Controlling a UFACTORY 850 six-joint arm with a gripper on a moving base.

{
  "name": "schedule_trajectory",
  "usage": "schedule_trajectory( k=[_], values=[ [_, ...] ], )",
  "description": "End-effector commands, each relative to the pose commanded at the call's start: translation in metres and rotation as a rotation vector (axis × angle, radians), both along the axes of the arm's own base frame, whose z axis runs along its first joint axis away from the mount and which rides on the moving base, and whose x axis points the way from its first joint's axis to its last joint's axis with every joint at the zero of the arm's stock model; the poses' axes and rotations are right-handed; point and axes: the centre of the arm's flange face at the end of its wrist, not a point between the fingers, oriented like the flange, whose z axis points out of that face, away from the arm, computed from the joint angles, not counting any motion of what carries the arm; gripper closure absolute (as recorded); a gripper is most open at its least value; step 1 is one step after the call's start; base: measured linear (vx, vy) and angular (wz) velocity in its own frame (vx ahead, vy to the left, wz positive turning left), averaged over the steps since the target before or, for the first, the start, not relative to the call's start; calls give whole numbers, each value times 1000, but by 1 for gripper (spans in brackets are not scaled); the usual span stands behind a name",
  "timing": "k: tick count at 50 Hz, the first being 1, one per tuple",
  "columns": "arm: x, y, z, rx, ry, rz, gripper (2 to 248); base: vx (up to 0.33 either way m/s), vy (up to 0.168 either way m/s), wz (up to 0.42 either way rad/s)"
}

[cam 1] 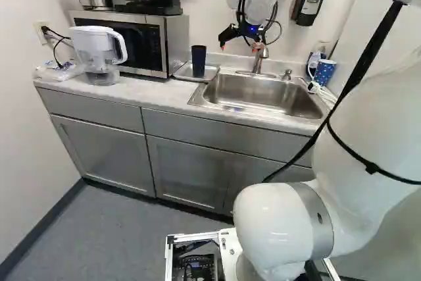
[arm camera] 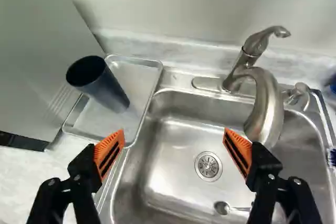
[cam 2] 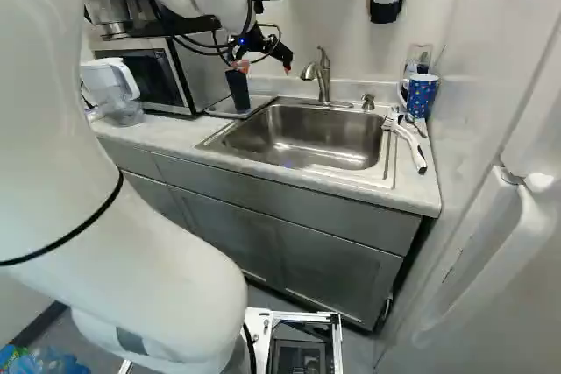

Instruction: Rinse the cup and place it in the tray

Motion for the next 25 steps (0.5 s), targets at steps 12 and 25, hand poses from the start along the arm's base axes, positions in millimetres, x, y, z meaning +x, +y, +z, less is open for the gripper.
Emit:
schedule_trajectory(
  k=[12,25],
  values=[
    [-17,-7,-6,2,81,-24,3,0,0,0],
    [-35,-22,-10,7,152,-66,3,0,0,0]
  ],
)
